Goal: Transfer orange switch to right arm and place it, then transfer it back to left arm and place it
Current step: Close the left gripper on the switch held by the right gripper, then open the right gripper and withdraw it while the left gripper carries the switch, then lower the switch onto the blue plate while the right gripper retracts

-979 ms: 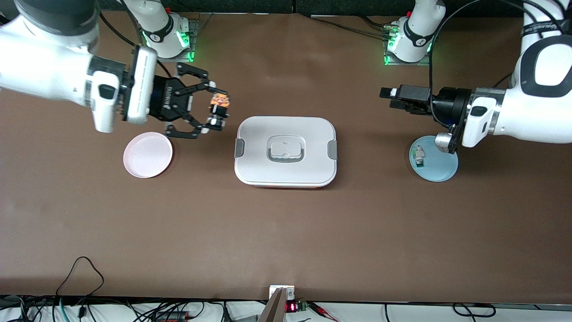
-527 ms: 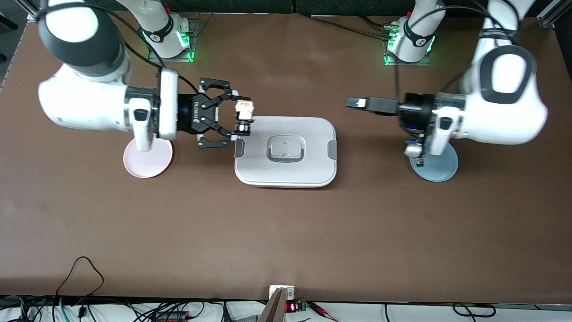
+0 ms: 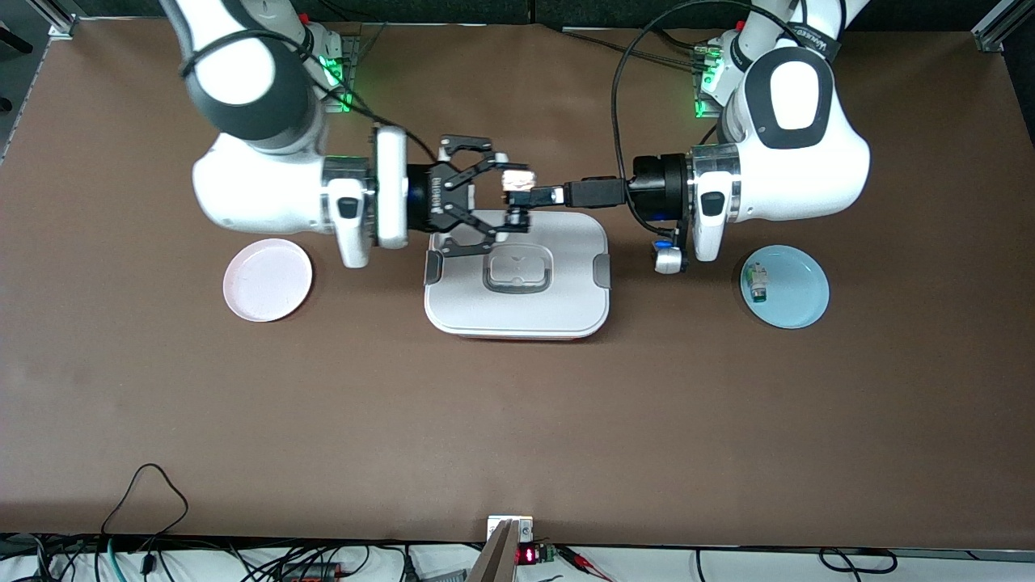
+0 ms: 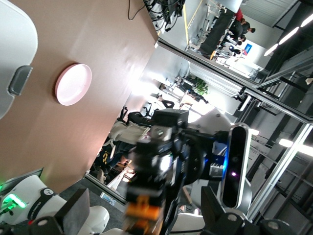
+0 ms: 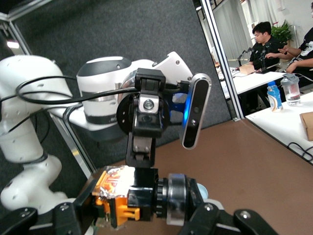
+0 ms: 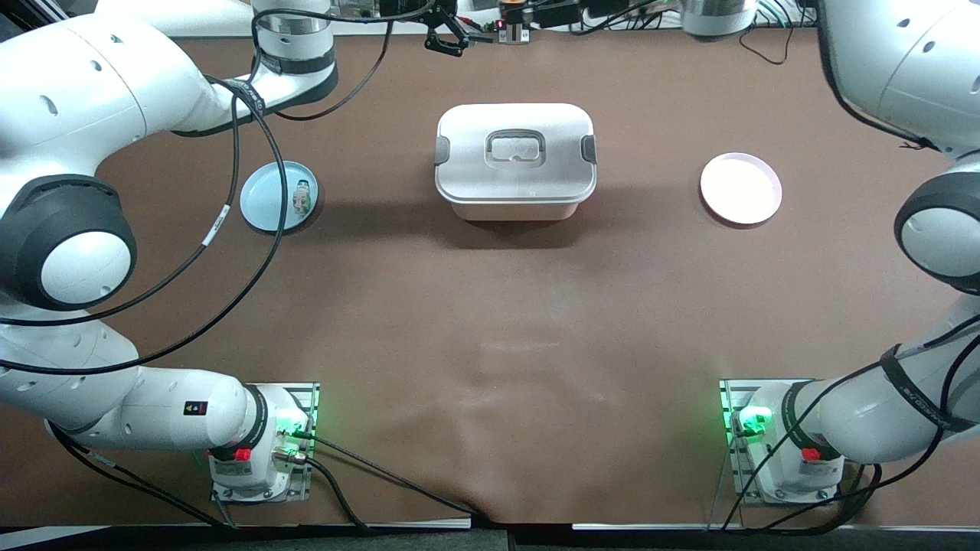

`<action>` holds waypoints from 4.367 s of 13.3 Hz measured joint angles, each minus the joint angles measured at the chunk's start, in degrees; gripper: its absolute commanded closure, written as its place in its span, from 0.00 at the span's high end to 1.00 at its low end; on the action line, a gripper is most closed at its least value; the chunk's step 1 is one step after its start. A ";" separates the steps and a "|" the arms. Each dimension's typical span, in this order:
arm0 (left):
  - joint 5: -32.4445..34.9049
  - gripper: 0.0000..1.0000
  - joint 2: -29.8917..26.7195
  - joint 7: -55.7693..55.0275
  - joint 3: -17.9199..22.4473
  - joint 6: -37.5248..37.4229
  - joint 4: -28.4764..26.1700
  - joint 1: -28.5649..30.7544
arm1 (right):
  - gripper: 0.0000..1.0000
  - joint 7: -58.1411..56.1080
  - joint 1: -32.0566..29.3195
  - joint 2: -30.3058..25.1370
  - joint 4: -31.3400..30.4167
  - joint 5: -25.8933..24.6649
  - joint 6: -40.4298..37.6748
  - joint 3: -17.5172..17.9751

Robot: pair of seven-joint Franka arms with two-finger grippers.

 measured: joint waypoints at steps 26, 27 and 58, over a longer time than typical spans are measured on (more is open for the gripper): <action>-0.57 0.00 -1.03 5.66 -0.03 -10.55 -3.26 4.25 | 1.00 -0.09 2.82 0.74 -0.03 2.50 4.43 -0.56; -0.57 0.00 -1.03 5.66 -0.03 -10.56 -3.29 4.24 | 1.00 -0.05 2.82 0.74 -0.08 2.52 4.43 -0.56; 92.15 0.00 3.02 82.81 1.15 -17.69 -8.11 16.97 | 1.00 52.89 -30.82 -12.79 -15.61 -54.33 -16.64 -1.80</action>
